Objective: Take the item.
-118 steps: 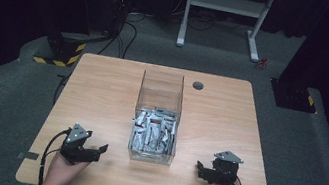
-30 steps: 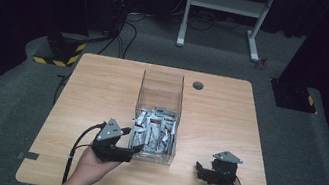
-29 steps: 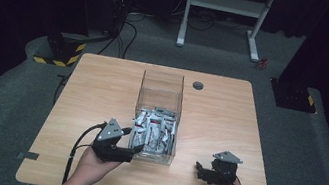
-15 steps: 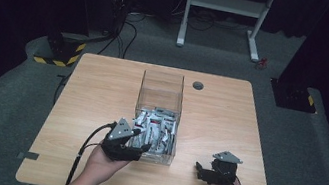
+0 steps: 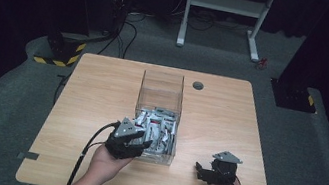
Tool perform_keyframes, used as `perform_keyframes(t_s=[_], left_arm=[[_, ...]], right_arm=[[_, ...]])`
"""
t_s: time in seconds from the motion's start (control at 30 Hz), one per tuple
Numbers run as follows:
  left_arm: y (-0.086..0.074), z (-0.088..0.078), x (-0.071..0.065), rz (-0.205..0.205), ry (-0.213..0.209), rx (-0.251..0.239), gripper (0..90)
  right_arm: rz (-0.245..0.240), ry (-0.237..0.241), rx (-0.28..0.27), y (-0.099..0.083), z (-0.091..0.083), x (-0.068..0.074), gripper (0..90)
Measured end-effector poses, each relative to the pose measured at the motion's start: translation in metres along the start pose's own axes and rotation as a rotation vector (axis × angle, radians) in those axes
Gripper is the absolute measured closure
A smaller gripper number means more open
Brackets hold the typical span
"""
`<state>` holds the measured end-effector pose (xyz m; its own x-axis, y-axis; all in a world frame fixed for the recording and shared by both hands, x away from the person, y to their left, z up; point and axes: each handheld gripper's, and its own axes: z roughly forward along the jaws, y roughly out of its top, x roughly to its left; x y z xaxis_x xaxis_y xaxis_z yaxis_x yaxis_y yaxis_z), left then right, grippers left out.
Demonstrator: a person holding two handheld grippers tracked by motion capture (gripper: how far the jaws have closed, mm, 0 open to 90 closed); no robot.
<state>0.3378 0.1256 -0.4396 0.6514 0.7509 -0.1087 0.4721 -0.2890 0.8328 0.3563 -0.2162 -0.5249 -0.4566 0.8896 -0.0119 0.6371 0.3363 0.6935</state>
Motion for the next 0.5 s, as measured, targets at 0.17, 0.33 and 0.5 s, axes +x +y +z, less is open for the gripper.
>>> perform_keyframes(t_s=[0.17, 0.33, 0.5], left_arm=[[-0.0007, 0.0041, -0.0005, 0.0, 0.009, 0.01, 56.8], [-0.0028, 0.0067, -0.0012, -0.004, 0.011, 0.011, 59.8], [-0.004, 0.0083, -0.0013, 0.009, 0.017, 0.017, 65.0]], right_arm=[[0.0, 0.0, 0.0, 0.0, 0.0, 0.0, 7.8], [0.0, 0.0, 0.0, 0.0, 0.0, 0.0, 7.8], [0.0, 0.0, 0.0, 0.0, 0.0, 0.0, 7.9]])
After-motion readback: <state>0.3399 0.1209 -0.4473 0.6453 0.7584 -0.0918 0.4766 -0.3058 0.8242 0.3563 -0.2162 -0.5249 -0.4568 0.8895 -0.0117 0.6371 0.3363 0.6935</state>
